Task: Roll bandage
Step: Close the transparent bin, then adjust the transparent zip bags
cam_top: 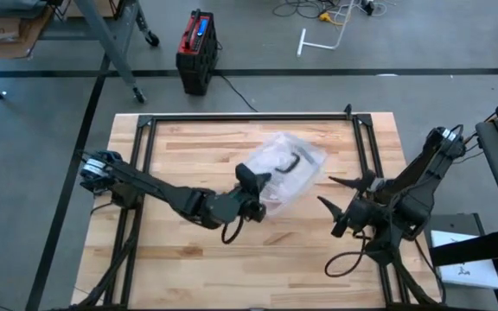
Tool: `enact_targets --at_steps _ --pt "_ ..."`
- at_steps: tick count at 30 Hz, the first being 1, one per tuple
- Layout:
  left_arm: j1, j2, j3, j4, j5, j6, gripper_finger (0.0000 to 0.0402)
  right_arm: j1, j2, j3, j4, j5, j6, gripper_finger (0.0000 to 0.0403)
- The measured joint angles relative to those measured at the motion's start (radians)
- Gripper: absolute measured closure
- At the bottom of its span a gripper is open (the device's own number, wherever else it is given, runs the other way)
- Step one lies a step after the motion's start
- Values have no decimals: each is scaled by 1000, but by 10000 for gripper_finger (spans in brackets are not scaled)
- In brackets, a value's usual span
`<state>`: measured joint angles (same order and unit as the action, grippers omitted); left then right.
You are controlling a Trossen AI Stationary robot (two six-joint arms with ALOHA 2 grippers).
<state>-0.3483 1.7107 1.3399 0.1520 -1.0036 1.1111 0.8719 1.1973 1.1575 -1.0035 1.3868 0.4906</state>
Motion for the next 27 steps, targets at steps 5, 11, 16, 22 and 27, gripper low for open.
enact_targets --at_steps 5,11,16,22,27 --pt "-2 -64 16 55 -38 5 366 -29 -10 -60 44 -55 96 135" --pt "0 -233 -70 -64 -54 -291 366 -188 3 -67 141 -296 144 151" --pt "-27 -431 -249 -274 -153 -583 366 -349 18 -66 212 -542 142 151" --pt "-91 -611 -476 -458 -234 -810 366 -502 107 -24 329 -794 12 150" --pt "-88 -665 -622 -464 -152 -838 362 -624 272 120 249 -896 -45 149"
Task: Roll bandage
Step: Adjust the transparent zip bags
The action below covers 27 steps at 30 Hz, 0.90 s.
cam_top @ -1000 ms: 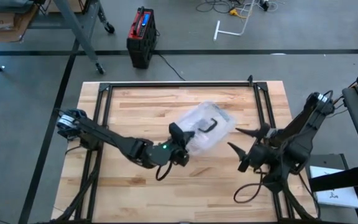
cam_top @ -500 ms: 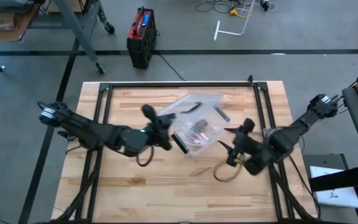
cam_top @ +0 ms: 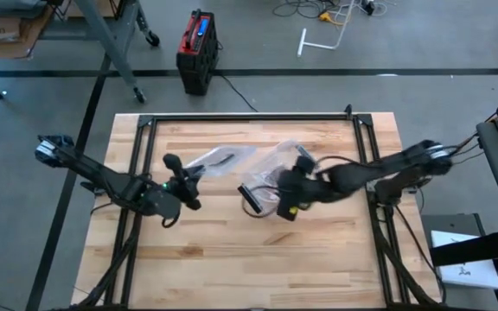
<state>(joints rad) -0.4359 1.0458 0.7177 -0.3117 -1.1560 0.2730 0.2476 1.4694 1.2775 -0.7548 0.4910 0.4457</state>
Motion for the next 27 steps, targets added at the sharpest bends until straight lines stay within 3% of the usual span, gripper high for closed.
enact_targets --at_steps 4,7,13,18,22,27 --pt "-2 -17 -65 -83 7 -31 344 -69 124 146 -135 -60 -15 143" --pt "1 -20 -99 -170 20 -144 323 -105 206 235 -192 -83 -46 135" --pt "2 -13 -140 -253 290 -335 268 -154 347 364 -311 -185 -81 116" --pt "0 4 -171 -274 473 -403 217 -195 429 434 -374 -249 -92 94" --pt "-1 16 -154 -295 529 -408 177 -221 472 464 -382 -309 -98 83" --pt "-2 17 -47 -424 539 -467 143 -233 502 459 -425 -309 -117 81"
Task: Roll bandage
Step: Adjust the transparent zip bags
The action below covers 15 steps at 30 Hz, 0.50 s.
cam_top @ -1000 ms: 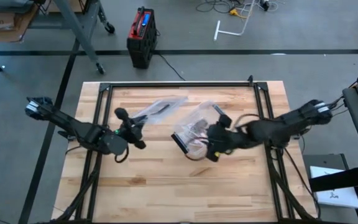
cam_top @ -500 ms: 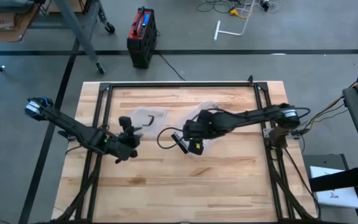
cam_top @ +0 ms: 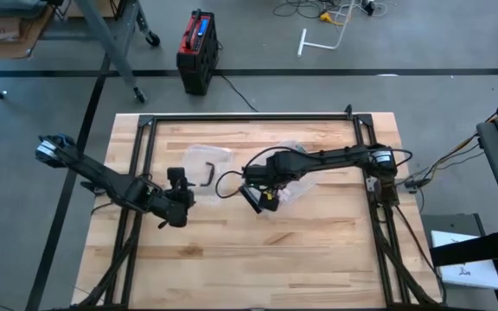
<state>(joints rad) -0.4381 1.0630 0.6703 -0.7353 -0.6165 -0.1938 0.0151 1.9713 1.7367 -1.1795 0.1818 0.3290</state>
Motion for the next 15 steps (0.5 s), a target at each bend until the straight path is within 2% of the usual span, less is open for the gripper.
enact_targets --at_steps 3,5,8,11,15 --pt "0 -1 79 -87 21 -41 136 -2 6 -4 -13 23 -2 82" --pt "0 -1 117 -127 72 -59 135 -2 4 -5 -36 72 0 81" --pt "-1 -1 156 -106 101 -101 140 -10 -14 5 -86 161 14 81" --pt "-1 7 167 18 103 -80 151 -16 -49 10 -114 237 19 85" --pt "-1 45 141 295 104 70 166 -35 -100 11 -146 288 18 88"
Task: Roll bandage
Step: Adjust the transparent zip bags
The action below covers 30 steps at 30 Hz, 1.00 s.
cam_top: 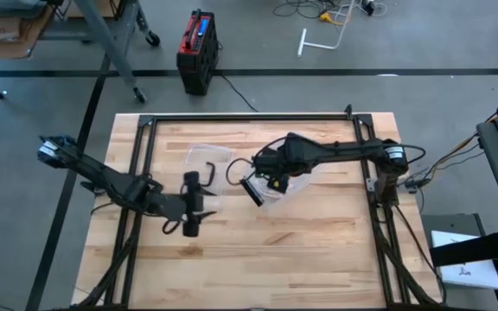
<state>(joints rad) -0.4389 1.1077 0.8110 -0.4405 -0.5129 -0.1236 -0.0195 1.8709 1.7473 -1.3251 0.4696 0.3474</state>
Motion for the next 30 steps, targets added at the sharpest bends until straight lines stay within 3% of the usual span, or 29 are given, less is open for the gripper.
enact_targets --at_steps 4,7,11,17,26,30 --pt "0 58 -46 313 0 168 180 -37 -48 0 -51 56 -9 89" --pt "7 109 -49 433 -27 267 192 -47 -83 -1 -14 40 -31 90" --pt "43 185 -46 514 -56 340 205 -27 -88 -1 80 -100 -75 94" --pt "85 325 -39 622 -38 399 219 -16 -24 -42 131 -240 -18 98" --pt "88 384 -39 627 -49 382 239 -18 -9 -154 206 -240 37 124" --pt "83 377 -39 611 -50 366 246 -18 -9 -154 192 -154 46 135"
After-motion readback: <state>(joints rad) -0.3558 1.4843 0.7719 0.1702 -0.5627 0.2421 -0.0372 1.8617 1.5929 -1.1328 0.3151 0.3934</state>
